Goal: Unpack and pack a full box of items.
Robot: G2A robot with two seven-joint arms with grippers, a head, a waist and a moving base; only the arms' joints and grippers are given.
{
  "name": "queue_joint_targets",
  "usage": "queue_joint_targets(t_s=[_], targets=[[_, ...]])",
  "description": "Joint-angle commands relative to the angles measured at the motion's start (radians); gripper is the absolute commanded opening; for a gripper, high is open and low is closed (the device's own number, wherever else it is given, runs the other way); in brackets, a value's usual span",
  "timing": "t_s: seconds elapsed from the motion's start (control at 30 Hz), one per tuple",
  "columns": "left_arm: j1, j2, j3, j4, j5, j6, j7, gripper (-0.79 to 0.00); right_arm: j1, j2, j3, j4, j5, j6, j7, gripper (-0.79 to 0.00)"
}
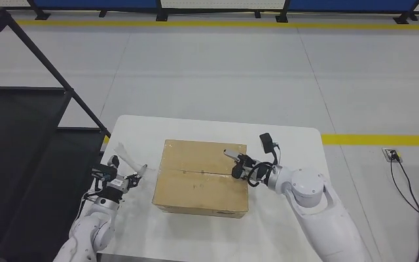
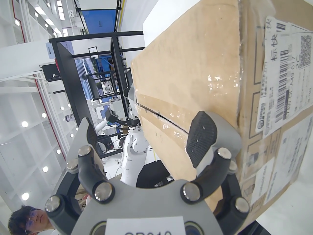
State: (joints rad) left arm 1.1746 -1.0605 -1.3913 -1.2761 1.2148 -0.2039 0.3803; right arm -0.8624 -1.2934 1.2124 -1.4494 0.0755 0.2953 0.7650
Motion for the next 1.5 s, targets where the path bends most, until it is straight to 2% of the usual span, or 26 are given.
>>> queue_joint_targets(t_s=[0.0,0.3,0.73,0.9,1.17,1.47], targets=[[0.017,0.002,-0.017,-0.036,-0.003,0.001,-0.017,0.000,0.005,0.000,-0.003,0.007,0.004,-0.004,0.001,0.000],[0.045,-0.006,-0.024,-0.142,-0.017,0.047,-0.078,0.000,0.005,0.004,-0.002,0.020,0.013,-0.022,0.000,0.000],[0.122,-0.018,-0.040,-0.299,0.013,0.191,-0.138,0.000,-0.005,0.011,0.002,0.022,0.026,-0.038,0.003,0.000],[0.119,-0.026,-0.037,-0.304,0.003,0.240,-0.192,0.000,-0.009,0.014,0.001,0.024,0.028,-0.047,0.007,0.000],[0.076,-0.042,-0.027,-0.281,-0.043,0.296,-0.265,0.000,-0.024,0.021,0.012,0.010,0.030,-0.054,0.013,0.000],[0.074,-0.054,-0.030,-0.285,-0.062,0.317,-0.251,0.000,-0.042,0.027,0.014,-0.014,0.028,-0.053,0.009,0.000]])
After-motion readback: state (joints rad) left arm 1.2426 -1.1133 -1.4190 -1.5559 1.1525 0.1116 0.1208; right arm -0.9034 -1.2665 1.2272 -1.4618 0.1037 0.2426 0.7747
